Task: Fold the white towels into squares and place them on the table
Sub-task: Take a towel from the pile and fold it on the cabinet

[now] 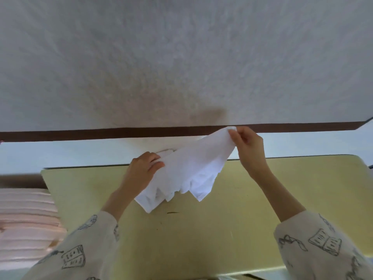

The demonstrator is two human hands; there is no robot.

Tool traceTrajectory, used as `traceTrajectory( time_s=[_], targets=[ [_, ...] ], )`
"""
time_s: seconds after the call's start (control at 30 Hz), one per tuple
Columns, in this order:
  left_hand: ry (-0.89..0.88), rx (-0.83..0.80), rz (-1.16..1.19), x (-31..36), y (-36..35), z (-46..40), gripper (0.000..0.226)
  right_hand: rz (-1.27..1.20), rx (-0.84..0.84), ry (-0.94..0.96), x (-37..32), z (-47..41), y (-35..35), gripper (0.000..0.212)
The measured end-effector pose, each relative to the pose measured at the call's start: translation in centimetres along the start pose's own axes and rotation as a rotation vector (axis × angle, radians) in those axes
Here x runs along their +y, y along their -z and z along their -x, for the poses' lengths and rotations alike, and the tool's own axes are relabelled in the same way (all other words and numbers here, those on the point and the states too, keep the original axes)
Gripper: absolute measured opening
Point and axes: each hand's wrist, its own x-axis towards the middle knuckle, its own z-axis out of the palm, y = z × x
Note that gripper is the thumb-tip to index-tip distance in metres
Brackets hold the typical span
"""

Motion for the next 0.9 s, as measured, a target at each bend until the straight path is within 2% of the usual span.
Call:
traceTrajectory(
  time_s=[0.1, 0.2, 0.37, 0.5, 0.63, 0.8, 0.9],
  targets=[
    [-0.032, -0.03, -0.045, 2.0, -0.1, 0.8, 0.02, -0.009, 0.011, 0.017, 0.3, 0.3, 3.3, 0.014],
    [0.013, 0.025, -0.025, 4.8, -0.7, 1.6, 0.021, 0.025, -0.001, 0.033, 1.0, 1.0, 6.6, 0.011],
    [0.116, 0.174, 0.12, 10.0, -1.2, 3.0, 0.016, 0.063, -0.067, 0.017, 1.8, 1.5, 12.4, 0.006],
    [0.12, 0.178, 0.257, 12.8, -1.6, 4.0, 0.004, -0.032, -0.142, -0.068, 2.2, 2.0, 15.9, 0.002],
    [0.134, 0.108, 0.321, 14.1, -2.3, 4.5, 0.01, -0.017, -0.196, -0.125, 3.4, 1.9, 17.8, 0.007],
    [0.155, 0.18, 0.38, 15.4, -2.4, 4.7, 0.006, -0.035, -0.1, -0.115, 4.0, 1.8, 17.8, 0.01],
    [0.16, 0.146, 0.449, 15.6, -2.2, 6.2, 0.009, -0.103, -0.109, -0.118, 4.0, 2.8, 18.2, 0.011]
  ],
)
